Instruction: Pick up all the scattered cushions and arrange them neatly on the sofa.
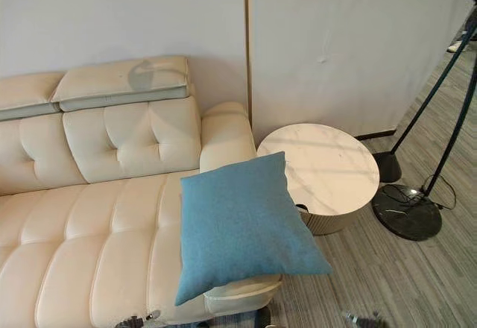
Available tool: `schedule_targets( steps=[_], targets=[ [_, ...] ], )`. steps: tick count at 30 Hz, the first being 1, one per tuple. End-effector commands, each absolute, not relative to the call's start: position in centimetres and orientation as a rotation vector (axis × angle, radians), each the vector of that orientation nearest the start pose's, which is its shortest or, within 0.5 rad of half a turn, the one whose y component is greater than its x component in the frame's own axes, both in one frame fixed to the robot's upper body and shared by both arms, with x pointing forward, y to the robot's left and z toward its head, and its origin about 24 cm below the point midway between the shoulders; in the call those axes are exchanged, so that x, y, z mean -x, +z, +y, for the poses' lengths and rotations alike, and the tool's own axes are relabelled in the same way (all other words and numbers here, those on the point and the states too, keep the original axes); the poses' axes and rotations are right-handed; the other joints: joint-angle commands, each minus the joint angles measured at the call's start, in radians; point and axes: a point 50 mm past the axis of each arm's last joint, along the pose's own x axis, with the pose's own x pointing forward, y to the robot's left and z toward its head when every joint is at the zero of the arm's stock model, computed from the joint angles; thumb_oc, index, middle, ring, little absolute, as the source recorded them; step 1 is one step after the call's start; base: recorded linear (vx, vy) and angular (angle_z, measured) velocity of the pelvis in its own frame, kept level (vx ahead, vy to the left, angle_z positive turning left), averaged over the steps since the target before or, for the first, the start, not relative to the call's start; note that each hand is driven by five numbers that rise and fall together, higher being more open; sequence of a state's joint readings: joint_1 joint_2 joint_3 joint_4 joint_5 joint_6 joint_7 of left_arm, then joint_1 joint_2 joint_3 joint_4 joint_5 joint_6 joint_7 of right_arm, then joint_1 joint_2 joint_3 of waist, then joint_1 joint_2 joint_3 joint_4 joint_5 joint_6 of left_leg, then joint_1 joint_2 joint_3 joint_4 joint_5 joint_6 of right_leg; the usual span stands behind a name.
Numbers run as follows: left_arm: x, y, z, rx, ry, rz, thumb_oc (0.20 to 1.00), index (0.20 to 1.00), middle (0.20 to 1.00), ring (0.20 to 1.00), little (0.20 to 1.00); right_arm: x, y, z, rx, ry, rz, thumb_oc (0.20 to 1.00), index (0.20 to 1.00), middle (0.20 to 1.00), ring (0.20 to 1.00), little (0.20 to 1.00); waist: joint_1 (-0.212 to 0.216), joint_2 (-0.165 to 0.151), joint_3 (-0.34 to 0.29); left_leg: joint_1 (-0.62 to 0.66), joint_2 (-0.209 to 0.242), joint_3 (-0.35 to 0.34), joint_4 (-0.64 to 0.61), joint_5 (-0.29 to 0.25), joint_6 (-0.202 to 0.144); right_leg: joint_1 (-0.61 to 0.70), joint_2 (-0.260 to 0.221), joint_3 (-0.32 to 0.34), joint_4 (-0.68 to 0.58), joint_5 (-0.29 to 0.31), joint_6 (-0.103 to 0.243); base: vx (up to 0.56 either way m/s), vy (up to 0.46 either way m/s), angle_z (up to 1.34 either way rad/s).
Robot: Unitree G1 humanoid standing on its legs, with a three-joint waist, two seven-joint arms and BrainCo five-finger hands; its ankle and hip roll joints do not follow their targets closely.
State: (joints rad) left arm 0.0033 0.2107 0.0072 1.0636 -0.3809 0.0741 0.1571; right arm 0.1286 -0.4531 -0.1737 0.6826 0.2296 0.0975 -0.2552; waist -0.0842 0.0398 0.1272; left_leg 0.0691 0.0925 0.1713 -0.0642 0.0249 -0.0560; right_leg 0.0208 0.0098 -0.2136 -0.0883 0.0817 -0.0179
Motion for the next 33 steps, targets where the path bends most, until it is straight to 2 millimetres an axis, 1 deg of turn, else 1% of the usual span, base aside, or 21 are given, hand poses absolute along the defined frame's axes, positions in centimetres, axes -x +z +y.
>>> schedule_targets(
  steps=[1,4,6,7,9,11,12,13,15,16,17,18,21,22,26,28,30,31,33],
  targets=[
    [-14.9,-12.7,27.0,0.087,0.557,0.949,1.0,1.0,1.0,1.0,1.0,-17.3,-3.3,-36.0,0.394,-0.645,0.615,1.0,1.0,1.0,1.0,1.0,-0.003,-0.053,-0.024,0.028,-0.024,0.021,-0.023,-0.016,-0.008,0.066,-0.059,0.065,0.001,-0.102,0.102,0.01,0.08,-0.23],
    [-17.1,-10.8,28.8,0.106,0.608,0.839,1.0,1.0,1.0,1.0,1.0,-20.2,0.5,-35.6,0.452,-0.568,0.446,1.0,1.0,1.0,1.0,1.0,-0.003,-0.061,-0.028,0.036,-0.024,0.03,-0.023,-0.026,-0.007,0.068,-0.061,0.074,0.001,-0.101,0.107,0.03,0.067,-0.11],
    [-18.9,-9.4,29.2,0.142,0.62,0.75,1.0,1.0,1.0,1.0,1.0,-21.8,2.0,-34.5,0.462,-0.512,0.368,1.0,1.0,1.0,1.0,1.0,-0.001,-0.065,-0.032,0.042,-0.024,0.034,-0.023,-0.031,-0.005,0.07,-0.062,0.077,0.001,-0.1,0.111,0.02,0.07,-0.09],
    [-19.8,-8.8,29.3,0.175,0.629,0.712,1.0,1.0,1.0,1.0,1.0,-22.9,2.7,-33.6,0.46,-0.475,0.334,1.0,1.0,1.0,1.0,1.0,0.0,-0.067,-0.032,0.045,-0.025,0.036,-0.023,-0.035,-0.003,0.072,-0.063,0.081,0.001,-0.1,0.112,0.02,0.073,-0.18],
    [-21.2,-7.9,28.8,0.207,0.617,0.663,1.0,1.0,1.0,1.0,1.0,-24.3,3.0,-32.1,0.47,-0.41,0.307,1.0,1.0,1.0,1.0,1.0,0.002,-0.071,-0.035,0.05,-0.027,0.039,-0.023,-0.039,0.0,0.074,-0.065,0.086,0.001,-0.098,0.115,0.01,0.07,-0.14],
    [-22.4,-7.6,27.7,0.224,0.58,0.654,1.0,1.0,1.0,1.0,1.0,-26.0,2.9,-29.7,0.457,-0.327,0.289,1.0,1.0,1.0,1.0,1.0,0.005,-0.073,-0.035,0.05,-0.03,0.04,-0.023,-0.041,0.002,0.074,-0.067,0.088,0.001,-0.094,0.117,0.01,0.06,0.0],
    [-22.5,-7.6,27.8,0.224,0.581,0.653,1.0,1.0,1.0,1.0,1.0,-26.0,2.9,-29.6,0.457,-0.326,0.289,1.0,1.0,1.0,1.0,1.0,0.004,-0.074,-0.035,0.051,-0.03,0.04,-0.023,-0.041,0.002,0.074,-0.067,0.088,0.001,-0.094,0.117,0.0,0.065,0.0],
    [-23.5,-7.5,26.6,0.222,0.544,0.658,1.0,1.0,1.0,1.0,1.0,-27.4,2.3,-26.7,0.427,-0.242,0.287,1.0,1.0,1.0,1.0,1.0,0.006,-0.077,-0.033,0.044,-0.032,0.043,-0.023,-0.042,0.006,0.065,-0.069,0.095,0.001,-0.089,0.119,-0.01,0.056,-0.03],
    [-24.8,-7.4,25.1,0.225,0.515,0.67,1.0,1.0,1.0,1.0,1.0,-28.8,1.5,-23.1,0.378,-0.155,0.294,1.0,1.0,1.0,1.0,1.0,0.01,-0.081,-0.018,0.033,-0.032,0.044,-0.023,-0.039,0.008,0.05,-0.071,0.1,0.001,-0.082,0.119,-0.04,0.058,-0.07],
    [-25.9,-7.0,23.8,0.244,0.493,0.662,1.0,1.0,1.0,1.0,1.0,-29.6,1.1,-20.9,0.345,-0.117,0.296,1.0,1.0,1.0,1.0,1.0,0.011,-0.083,-0.002,0.017,-0.032,0.043,-0.023,-0.035,0.009,0.036,-0.072,0.1,0.001,-0.08,0.119,-0.08,0.032,-0.06],
    [-26.7,-6.7,23.2,0.248,0.482,0.656,1.0,1.0,1.0,1.0,1.0,-30.2,1.2,-19.6,0.321,-0.097,0.293,1.0,1.0,1.0,1.0,1.0,0.013,-0.085,0.006,0.003,-0.031,0.043,-0.023,-0.03,0.009,0.022,-0.073,0.102,0.001,-0.076,0.117,-0.1,0.028,-0.04],
    [-27.6,-6.4,22.0,0.258,0.461,0.656,1.0,1.0,1.0,1.0,1.0,-30.8,1.2,-17.5,0.28,-0.063,0.289,1.0,1.0,1.0,1.0,1.0,0.012,-0.085,0.023,-0.014,-0.031,0.042,-0.023,-0.025,0.009,0.005,-0.073,0.102,0.001,-0.071,0.116,-0.11,0.019,-0.02],
    [-30.0,-4.9,19.6,0.263,0.411,0.626,1.0,1.0,1.0,1.0,1.0,-32.4,2.0,-13.8,0.208,-0.017,0.267,1.0,1.0,1.0,1.0,1.0,0.014,-0.083,0.069,-0.076,-0.034,0.032,-0.023,-0.001,0.012,-0.058,-0.074,0.106,0.001,-0.052,0.113,-0.13,0.02,0.03],
    [-30.7,-4.5,18.6,0.263,0.393,0.627,1.0,1.0,1.0,1.0,1.0,-32.9,2.5,-12.7,0.179,-0.003,0.253,1.0,1.0,1.0,1.0,1.0,0.011,-0.082,0.088,-0.101,-0.036,0.026,-0.023,0.008,0.013,-0.083,-0.075,0.106,0.001,-0.043,0.112,-0.1,0.023,0.04],
    [-32.7,-2.8,15.9,0.261,0.33,0.594,1.0,1.0,1.0,1.0,1.0,-33.5,3.9,-8.9,0.084,0.075,0.216,1.0,1.0,1.0,1.0,1.0,0.009,-0.088,0.126,-0.186,-0.041,0.013,-0.023,0.039,0.015,-0.171,-0.08,0.102,0.02,-0.025,0.108,-0.07,0.007,0.02],
    [-33.2,-2.2,15.1,0.255,0.302,0.585,1.0,1.0,1.0,1.0,1.0,-33.4,4.0,-7.9,0.036,0.095,0.221,1.0,1.0,1.0,1.0,1.0,0.01,-0.09,0.134,-0.208,-0.044,0.012,-0.023,0.048,0.015,-0.197,-0.08,0.104,0.028,-0.022,0.107,-0.01,0.001,0.04],
    [-33.2,-2.2,15.1,0.255,0.302,0.584,1.0,1.0,1.0,1.0,1.0,-33.4,4.0,-7.9,0.035,0.095,0.22,1.0,1.0,1.0,1.0,1.0,0.01,-0.09,0.133,-0.209,-0.044,0.012,-0.023,0.048,0.015,-0.198,-0.08,0.104,0.028,-0.022,0.107,0.0,0.0,0.0],
    [-33.6,-1.8,13.7,0.265,0.261,0.579,1.0,1.0,1.0,1.0,1.0,-33.2,4.0,-6.6,-0.041,0.127,0.238,1.0,1.0,1.0,1.0,1.0,0.013,-0.094,0.149,-0.22,-0.045,0.008,-0.023,0.051,0.016,-0.211,-0.081,0.105,0.032,-0.02,0.108,0.0,0.0,0.0],
    [-34.2,-0.8,12.1,0.298,0.213,0.543,1.0,1.0,1.0,1.0,1.0,-32.7,3.6,-5.1,-0.175,0.166,0.276,1.0,1.0,1.0,1.0,1.0,0.019,-0.095,0.16,-0.239,-0.047,0.006,-0.023,0.057,0.015,-0.231,-0.083,0.105,0.033,-0.014,0.107,0.0,0.0,0.0]
  ],
)
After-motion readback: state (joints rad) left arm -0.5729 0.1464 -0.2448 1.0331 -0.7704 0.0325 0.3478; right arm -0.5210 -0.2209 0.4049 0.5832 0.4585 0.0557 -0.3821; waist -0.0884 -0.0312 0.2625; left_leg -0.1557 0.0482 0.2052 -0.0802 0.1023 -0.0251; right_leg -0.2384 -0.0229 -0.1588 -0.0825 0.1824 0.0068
